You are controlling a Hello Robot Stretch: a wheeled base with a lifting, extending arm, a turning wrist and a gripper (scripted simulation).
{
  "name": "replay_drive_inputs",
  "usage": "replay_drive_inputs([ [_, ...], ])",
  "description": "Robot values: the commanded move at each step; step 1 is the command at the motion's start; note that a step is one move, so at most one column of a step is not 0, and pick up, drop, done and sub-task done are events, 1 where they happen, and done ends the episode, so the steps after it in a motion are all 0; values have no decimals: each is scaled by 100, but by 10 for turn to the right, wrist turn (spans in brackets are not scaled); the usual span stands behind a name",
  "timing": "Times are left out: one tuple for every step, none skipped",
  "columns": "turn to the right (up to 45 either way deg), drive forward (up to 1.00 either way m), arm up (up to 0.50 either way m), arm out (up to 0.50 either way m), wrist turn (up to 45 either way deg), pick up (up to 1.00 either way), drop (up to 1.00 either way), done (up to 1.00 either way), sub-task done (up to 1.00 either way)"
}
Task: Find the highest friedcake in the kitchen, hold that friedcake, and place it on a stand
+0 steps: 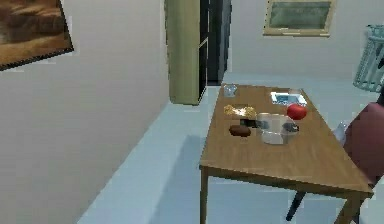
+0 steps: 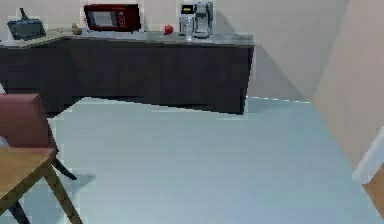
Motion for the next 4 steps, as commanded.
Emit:
replay_drive_inputs([
  [-150, 0, 0, 0, 0, 0, 0, 0, 0],
  [0, 15, 0, 0, 0, 0, 0, 0, 0],
  [450, 0, 0, 0, 0, 0, 0, 0, 0],
  [450, 0, 0, 0, 0, 0, 0, 0, 0],
])
